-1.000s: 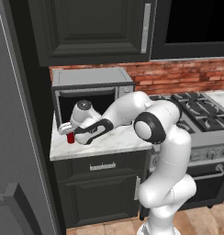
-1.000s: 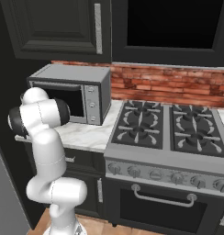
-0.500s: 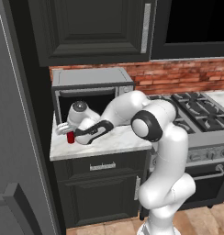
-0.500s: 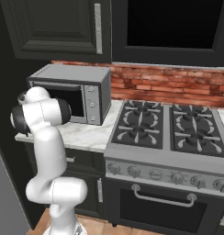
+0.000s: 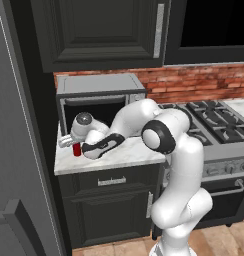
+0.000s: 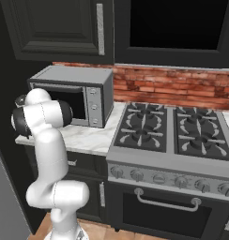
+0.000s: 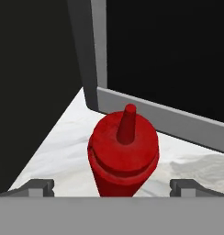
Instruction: Place the mayonnaise and ketchup from the counter to the top shelf of the fridge. If the existing items in the fridge are on the top shelf, move them to other shelves.
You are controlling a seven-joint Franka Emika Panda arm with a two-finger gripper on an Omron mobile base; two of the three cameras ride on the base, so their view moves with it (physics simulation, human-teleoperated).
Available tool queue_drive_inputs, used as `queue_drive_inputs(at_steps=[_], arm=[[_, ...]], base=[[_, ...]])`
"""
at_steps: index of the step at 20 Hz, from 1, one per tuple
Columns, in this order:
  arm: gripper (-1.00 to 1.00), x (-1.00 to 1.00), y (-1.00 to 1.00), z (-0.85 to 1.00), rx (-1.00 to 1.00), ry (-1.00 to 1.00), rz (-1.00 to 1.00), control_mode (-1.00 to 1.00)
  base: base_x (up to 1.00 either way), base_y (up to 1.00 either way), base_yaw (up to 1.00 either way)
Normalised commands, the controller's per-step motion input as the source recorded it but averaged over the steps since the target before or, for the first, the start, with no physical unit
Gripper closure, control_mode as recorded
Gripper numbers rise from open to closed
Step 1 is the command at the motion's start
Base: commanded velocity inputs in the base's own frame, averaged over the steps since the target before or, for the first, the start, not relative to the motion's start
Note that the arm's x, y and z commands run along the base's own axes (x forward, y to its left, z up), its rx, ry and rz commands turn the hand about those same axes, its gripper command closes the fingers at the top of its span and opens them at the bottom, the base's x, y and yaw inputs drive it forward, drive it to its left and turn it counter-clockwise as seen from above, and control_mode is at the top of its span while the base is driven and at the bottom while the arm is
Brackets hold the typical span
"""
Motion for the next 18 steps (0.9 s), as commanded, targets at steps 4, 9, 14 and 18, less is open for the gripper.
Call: queue_drive_inputs(at_steps=[4,9,14,18], arm=[[-1.00,0.08,0.02,-0.03,0.00,-0.03,0.00,-1.00],[-1.00,0.06,0.00,0.00,0.00,-0.03,0.00,-1.00],[-1.00,0.06,0.00,0.00,0.00,-0.03,-0.01,-1.00],[-1.00,0.08,0.00,0.00,0.00,-0.02,-0.02,-1.00]], base=[[0.00,0.00,0.00],[0.00,0.00,0.00],[0.00,0.00,0.00],[0.00,0.00,0.00]])
